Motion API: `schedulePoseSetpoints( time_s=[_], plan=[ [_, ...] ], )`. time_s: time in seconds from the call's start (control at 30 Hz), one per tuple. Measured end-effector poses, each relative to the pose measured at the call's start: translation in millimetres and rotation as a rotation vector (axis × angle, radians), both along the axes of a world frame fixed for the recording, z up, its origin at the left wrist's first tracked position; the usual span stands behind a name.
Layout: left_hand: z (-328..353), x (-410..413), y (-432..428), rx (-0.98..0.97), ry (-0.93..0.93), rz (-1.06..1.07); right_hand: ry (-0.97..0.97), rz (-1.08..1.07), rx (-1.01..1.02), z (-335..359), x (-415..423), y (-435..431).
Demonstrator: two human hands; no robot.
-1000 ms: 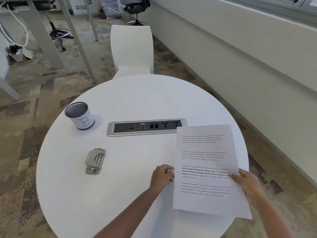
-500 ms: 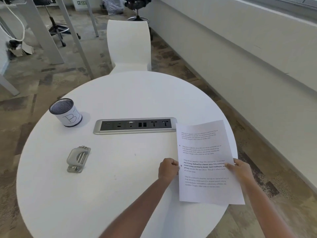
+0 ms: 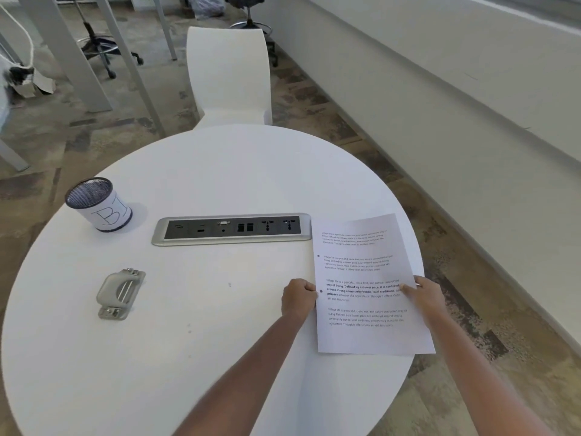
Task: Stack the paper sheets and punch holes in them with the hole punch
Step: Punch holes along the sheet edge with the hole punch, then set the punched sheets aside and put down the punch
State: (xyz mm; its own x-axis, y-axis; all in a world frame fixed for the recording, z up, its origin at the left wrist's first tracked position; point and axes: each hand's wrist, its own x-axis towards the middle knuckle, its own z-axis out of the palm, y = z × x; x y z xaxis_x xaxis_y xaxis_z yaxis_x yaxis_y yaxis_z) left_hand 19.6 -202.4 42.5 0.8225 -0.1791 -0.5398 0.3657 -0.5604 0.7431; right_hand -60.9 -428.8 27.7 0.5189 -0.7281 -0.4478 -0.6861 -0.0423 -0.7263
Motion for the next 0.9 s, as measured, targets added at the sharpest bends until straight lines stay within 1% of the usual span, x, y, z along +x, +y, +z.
schedulePoseSetpoints(
  time_s=[0.17, 0.3, 0.4, 0.5, 0.6, 0.67, 0.8, 0.9],
  plan=[
    [-7.1, 4.1, -1.1, -0.008, 0.009, 0.025, 0.038, -0.001, -0.038, -2.2, 4.8, 0.6],
    [-9.3, 4.0, -3.8, 0.007, -0.010, 0.040, 0.046, 0.023, -0.121, 0.1, 4.8, 5.9],
    [-8.9, 0.3, -3.5, 0.047, -0.046, 0.012, 0.069, 0.083, -0.246, -1.0, 2.4, 10.0],
    [-8.4, -2.4, -2.1, 0.100, -0.090, -0.016, 0.138, 0.128, -0.402, -1.0, -1.9, 18.6],
    [-6.2, -8.0, -1.1, 0.145, -0.161, -0.018, 0.117, 0.145, -0.524, -2.8, -9.5, 35.8],
    [-4.6, -14.4, 2.9, 0.185, -0.237, -0.034, 0.096, 0.204, -0.604, -7.3, -15.7, 51.4],
    [-9.1, -25.2, 23.2, 0.365, -0.518, -0.173, 0.053, 0.381, -0.733, -17.3, -23.8, 82.8],
    [-7.5, -25.8, 50.0, 0.477, -0.716, -0.298, 0.044, 0.470, -0.745, -23.2, -25.0, 102.6]
  ],
)
